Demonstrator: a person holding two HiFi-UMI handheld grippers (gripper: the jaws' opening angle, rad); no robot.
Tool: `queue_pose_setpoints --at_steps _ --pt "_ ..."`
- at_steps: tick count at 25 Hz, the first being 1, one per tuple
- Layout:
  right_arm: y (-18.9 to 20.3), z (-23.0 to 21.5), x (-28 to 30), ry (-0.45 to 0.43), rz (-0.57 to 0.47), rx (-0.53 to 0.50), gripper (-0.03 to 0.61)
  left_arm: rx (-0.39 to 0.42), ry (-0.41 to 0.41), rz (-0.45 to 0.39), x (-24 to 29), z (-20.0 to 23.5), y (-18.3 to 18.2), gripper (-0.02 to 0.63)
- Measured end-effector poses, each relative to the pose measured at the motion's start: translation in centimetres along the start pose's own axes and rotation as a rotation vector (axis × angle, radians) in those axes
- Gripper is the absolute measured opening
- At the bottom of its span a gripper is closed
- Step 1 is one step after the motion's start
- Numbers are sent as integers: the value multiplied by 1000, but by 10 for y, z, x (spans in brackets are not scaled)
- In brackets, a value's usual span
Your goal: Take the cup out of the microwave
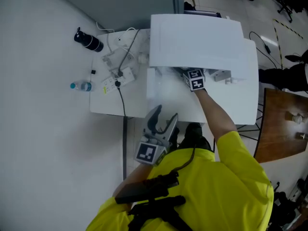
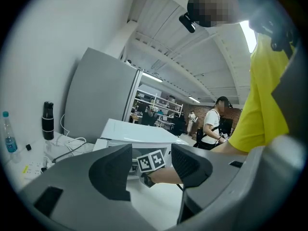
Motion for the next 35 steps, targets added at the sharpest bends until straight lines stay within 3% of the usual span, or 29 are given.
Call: queue_pose_setpoints --at_steps 5,11,18,21,24,28,31,35 --pt "-11 7 16 20 0 -34 488 -22 -29 4 -3 1 -1 244" --pt "-7 17 -2 1 -36 -76 480 -7 -46 14 1 5 0 244" --pt "30 69 -131 -79 -57 -15 480 14 -18 51 23 -5 1 244" --pt "62 68 -201 -60 -22 33 480 27 18 83 41 -21 7 241" --pt "103 43 -261 27 49 99 480 14 71 133 60 -40 20 230" --pt "160 -29 -310 210 129 152 480 2 135 163 91 -66 36 230" --pt "188 -100 -312 307 138 153 480 5 156 185 110 -84 46 230" --pt "207 -178 -275 364 143 146 480 8 160 205 127 -99 54 230"
Point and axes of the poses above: the fingertips, and each gripper's own axes: x forward along the fingers, z to its left, y out of its underside, the point moved 10 cm from there along -x, backward along the fingers, and after that the axes turned 14 degrees about -x, right-handed, at the moved point
